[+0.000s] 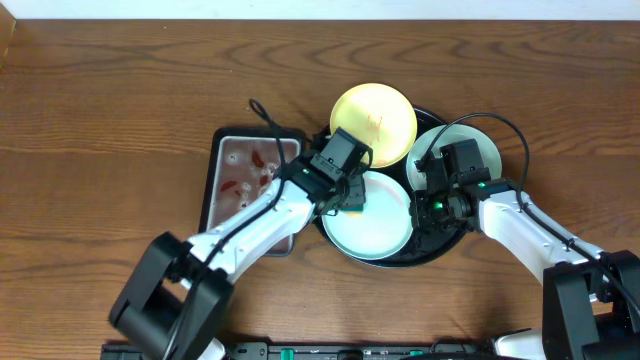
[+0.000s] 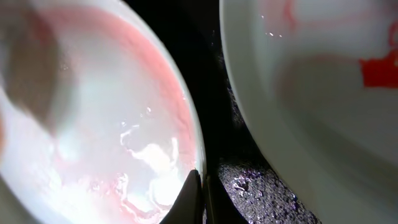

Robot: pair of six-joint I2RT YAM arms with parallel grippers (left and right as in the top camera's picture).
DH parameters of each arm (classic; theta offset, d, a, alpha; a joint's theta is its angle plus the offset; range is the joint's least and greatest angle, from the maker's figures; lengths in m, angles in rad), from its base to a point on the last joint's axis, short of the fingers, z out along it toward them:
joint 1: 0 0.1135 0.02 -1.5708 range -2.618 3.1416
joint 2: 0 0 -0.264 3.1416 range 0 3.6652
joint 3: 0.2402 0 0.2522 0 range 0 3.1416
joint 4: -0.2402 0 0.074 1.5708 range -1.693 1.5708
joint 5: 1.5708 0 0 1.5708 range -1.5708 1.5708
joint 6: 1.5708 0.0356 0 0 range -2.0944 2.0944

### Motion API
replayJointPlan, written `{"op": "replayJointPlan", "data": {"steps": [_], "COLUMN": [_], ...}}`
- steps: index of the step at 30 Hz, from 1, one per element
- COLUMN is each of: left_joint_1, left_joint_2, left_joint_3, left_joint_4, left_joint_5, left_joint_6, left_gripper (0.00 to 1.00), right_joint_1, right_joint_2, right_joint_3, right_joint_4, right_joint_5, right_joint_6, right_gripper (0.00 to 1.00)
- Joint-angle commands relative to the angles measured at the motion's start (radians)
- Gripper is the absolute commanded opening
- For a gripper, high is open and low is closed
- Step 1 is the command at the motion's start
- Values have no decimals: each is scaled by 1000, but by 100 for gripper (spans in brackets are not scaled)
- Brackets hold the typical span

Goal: Clean dirty plates on tray and stack at the side
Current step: 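Scrub the lower pale green plate with the sponge in the left gripper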

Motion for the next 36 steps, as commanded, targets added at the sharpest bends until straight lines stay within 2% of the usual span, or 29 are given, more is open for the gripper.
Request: {"op": "replayJointPlan", "data": {"steps": [1, 7, 11, 16, 19, 23, 25, 26, 27, 29, 36], "left_joint_1": [-47, -138, -150, -106, -60, -5, 19, 32, 45, 76, 237], "left_joint_2": [5, 85, 116, 112, 68, -36, -97, -125, -146, -174, -176], "left_joint_3": [-3, -3, -4, -3, -1, 0, 0, 0, 0, 0, -5], "left_joint_4": [6, 83, 79, 20, 0, -22, -48, -66, -83, -116, -185], "left_joint_5": [17, 32, 24, -74, -77, -73, -74, -74, -74, -74, -74], "left_joint_6": [-13, -13, 2, 88, 151, 162, 172, 174, 177, 187, 315], "left_gripper": [7, 8, 8, 8, 8, 8, 8, 8, 8, 11, 9], "right_joint_1": [5, 5, 5, 5, 5, 5, 5, 5, 5, 5, 5], "right_joint_2": [5, 5, 5, 5, 5, 5, 5, 5, 5, 5, 5], "right_joint_3": [11, 11, 11, 11, 11, 11, 11, 11, 10, 10, 10], "right_joint_4": [-4, -4, -4, -7, -8, -7, -9, -11, -11, -11, -7], "right_joint_5": [5, 4, 4, 4, 5, 4, 4, 4, 4, 4, 4], "right_joint_6": [2, 3, 3, 3, 2, 3, 3, 3, 2, 2, 3], "right_gripper": [1, 1, 1, 1, 1, 1, 7, 20, 23, 26, 27]}}
